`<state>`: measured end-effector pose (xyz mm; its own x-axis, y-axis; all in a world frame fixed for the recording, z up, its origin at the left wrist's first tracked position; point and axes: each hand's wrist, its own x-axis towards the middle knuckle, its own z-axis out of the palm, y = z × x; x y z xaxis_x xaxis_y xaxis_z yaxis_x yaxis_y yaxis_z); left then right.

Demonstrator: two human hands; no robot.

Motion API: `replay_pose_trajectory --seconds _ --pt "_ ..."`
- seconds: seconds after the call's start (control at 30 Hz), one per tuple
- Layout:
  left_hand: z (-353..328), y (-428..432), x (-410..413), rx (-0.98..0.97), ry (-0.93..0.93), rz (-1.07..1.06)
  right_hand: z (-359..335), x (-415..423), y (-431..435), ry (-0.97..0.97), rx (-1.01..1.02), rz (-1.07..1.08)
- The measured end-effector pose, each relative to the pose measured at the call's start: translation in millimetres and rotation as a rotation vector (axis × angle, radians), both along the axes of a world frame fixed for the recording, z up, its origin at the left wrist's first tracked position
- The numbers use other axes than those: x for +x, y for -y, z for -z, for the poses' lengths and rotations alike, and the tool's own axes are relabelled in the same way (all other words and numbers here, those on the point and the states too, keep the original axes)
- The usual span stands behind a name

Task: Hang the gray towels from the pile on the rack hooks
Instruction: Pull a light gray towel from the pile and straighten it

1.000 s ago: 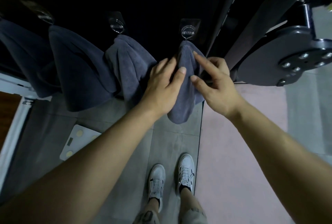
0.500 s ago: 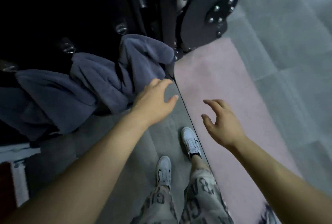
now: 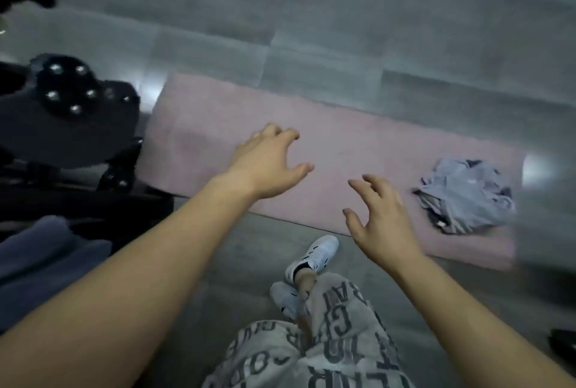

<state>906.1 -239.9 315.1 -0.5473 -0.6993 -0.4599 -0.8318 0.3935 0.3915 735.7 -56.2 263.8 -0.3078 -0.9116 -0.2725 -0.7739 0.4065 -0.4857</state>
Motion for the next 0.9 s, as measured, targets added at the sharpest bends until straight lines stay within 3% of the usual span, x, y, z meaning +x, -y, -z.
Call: replay_pose_trajectory --seconds 0.47,0.9 --pt "0.7 0.6 -350.4 -0.067 0.096 0.841 -1.2 -151.6 -52.7 0.096 0.002 0.786" --pt "78.1 139.5 -673.4 0.017 0.151 1.446 47.3 -325.9 112.3 0.077 0.061 1.539"
